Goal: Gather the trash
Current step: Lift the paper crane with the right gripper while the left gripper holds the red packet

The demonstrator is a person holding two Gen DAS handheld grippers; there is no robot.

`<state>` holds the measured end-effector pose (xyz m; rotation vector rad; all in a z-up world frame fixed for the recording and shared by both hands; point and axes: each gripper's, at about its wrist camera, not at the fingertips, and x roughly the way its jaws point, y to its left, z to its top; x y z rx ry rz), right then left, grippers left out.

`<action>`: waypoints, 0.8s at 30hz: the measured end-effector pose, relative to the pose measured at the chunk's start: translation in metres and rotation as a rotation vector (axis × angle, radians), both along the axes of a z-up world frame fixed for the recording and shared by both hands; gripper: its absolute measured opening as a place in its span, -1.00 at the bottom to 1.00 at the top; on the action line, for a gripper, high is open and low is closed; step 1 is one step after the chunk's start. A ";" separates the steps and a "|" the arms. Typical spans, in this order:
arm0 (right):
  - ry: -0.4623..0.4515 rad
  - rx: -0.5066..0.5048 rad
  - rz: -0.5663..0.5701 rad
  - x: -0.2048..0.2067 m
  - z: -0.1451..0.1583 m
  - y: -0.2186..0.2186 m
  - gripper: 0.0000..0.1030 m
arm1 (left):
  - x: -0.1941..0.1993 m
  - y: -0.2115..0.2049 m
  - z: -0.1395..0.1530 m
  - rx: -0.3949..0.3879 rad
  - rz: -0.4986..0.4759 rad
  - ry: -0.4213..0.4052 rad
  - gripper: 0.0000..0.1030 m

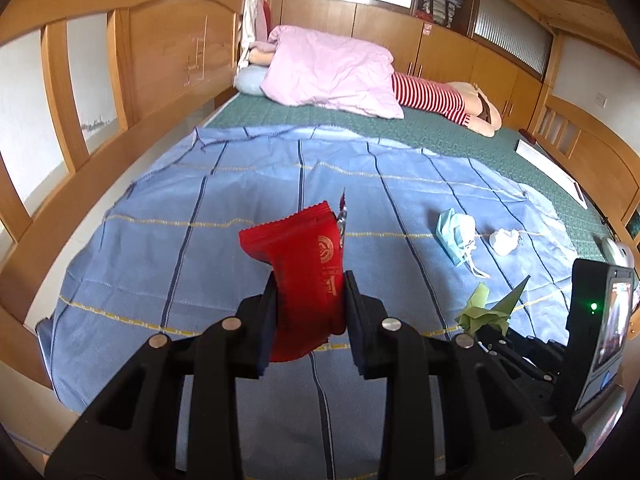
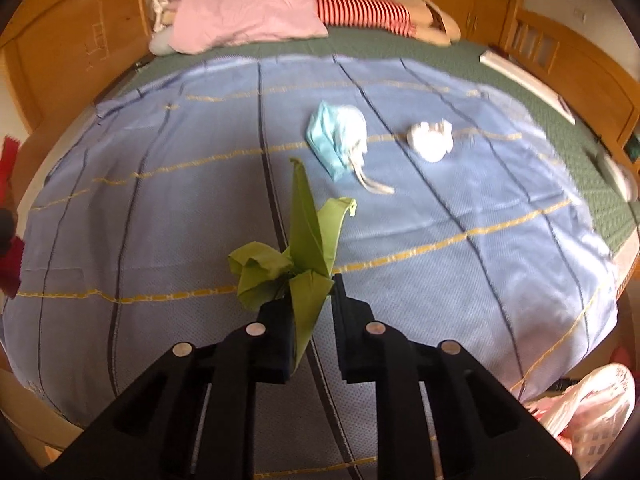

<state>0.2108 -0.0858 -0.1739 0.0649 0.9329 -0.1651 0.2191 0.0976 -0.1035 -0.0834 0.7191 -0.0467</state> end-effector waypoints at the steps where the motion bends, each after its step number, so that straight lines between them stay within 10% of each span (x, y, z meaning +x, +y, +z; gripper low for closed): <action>1: -0.008 -0.013 0.008 -0.001 0.002 0.003 -0.67 | -0.002 -0.001 0.002 0.009 -0.002 -0.016 -0.39; 24: -0.177 -0.016 -0.014 -0.022 0.033 0.000 -0.67 | -0.014 -0.005 0.017 0.034 -0.056 -0.116 -0.39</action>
